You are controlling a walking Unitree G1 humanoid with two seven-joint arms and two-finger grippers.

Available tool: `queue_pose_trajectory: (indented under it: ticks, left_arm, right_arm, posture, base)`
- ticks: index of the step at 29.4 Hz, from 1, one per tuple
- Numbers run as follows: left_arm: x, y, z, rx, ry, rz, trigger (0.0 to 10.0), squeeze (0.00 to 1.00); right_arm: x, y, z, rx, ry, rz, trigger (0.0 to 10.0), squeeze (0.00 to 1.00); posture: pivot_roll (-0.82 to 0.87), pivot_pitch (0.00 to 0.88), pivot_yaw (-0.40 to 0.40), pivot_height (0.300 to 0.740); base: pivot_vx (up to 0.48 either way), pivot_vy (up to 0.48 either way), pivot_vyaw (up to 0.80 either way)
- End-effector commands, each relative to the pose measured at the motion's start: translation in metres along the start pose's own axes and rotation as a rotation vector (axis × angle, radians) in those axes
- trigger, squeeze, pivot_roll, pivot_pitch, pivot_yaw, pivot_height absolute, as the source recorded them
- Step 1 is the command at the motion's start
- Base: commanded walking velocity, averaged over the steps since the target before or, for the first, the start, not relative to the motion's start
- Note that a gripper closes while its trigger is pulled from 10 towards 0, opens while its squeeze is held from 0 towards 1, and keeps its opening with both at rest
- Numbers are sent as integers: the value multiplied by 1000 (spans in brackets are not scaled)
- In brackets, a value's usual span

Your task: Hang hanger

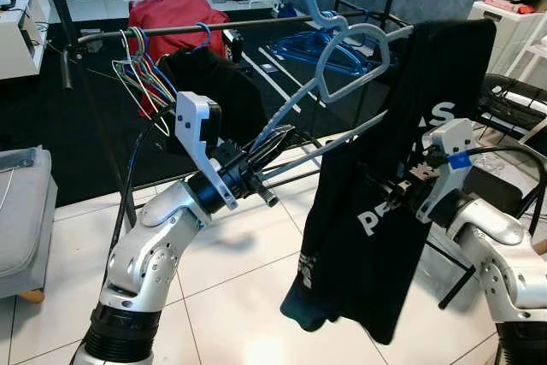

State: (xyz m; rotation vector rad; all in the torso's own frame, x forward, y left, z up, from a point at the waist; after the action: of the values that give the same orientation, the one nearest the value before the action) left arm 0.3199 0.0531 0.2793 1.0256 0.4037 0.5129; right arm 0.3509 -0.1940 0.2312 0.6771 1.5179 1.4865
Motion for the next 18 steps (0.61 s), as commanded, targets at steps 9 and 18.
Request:
queue_pose_trajectory:
  ticks: [9,18]
  left_arm:
    - [26,-7,-16,84,90,140,10000,0]
    - [77,-10,-54,218,247,296,10000,0]
  right_arm:
    - [-13,21,-5,-56,-25,-30,0,0]
    - [-35,46,-17,-95,-76,-90,0,0]
  posture:
    - [-66,72,-59,740]
    - [-71,62,-55,740]
  base:
    - [0,0,0]
    - [0,0,0]
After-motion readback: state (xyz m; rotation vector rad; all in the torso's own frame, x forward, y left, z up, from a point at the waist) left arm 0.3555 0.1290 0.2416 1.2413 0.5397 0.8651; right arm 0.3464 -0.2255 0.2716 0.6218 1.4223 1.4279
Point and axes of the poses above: a point about 5 cm out from each wrist's last joint towards the gripper, its own z axis pointing out of the wrist towards the gripper, its own y axis along the axis of the wrist's last joint, x = y × z, the point moved 5 cm from there along z, pointing out of the wrist towards the gripper, and after that the axes turned 1 degree about -z, right-handed, at the moved point
